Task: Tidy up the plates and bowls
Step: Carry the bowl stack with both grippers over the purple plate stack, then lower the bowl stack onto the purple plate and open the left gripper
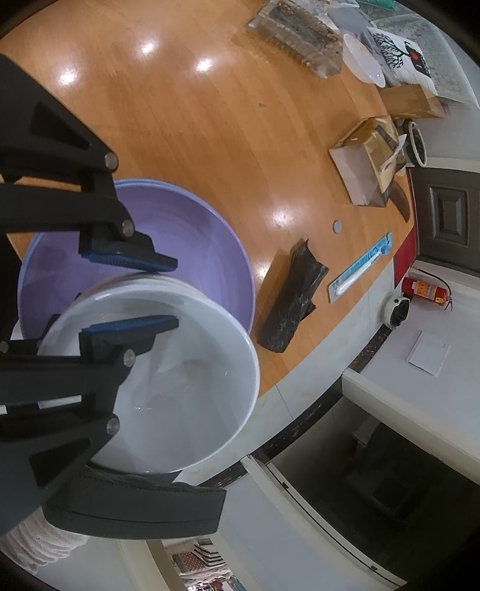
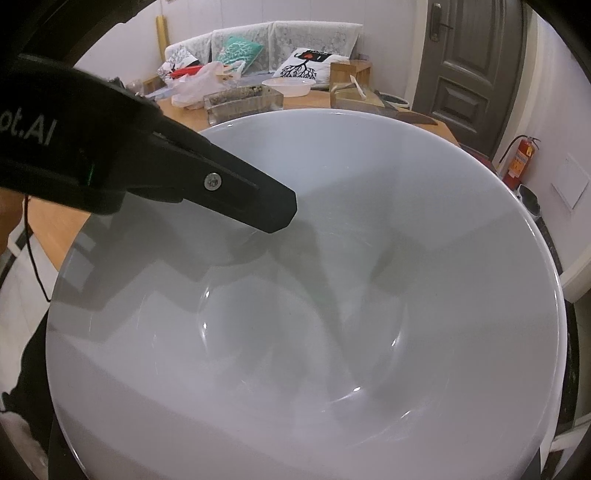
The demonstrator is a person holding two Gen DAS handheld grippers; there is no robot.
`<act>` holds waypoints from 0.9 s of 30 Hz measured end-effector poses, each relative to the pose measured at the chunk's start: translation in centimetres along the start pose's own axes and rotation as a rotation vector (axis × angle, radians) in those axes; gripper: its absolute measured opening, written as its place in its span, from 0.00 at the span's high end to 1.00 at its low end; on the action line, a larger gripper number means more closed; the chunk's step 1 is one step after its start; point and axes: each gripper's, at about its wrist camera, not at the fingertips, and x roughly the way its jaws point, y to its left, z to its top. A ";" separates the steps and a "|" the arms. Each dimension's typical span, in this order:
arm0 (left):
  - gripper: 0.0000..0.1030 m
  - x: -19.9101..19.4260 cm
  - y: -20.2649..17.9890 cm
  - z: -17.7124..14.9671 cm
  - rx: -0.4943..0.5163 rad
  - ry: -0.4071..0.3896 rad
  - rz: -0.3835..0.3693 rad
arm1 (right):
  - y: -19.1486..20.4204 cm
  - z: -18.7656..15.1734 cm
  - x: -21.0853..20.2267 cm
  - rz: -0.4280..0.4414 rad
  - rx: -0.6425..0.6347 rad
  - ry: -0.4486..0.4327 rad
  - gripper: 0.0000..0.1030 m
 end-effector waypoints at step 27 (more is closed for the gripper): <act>0.77 0.2 0.9 -0.1 0.013 0.013 0.029 | 0.1 0.1 0.5 0.048 0.017 0.024 0.01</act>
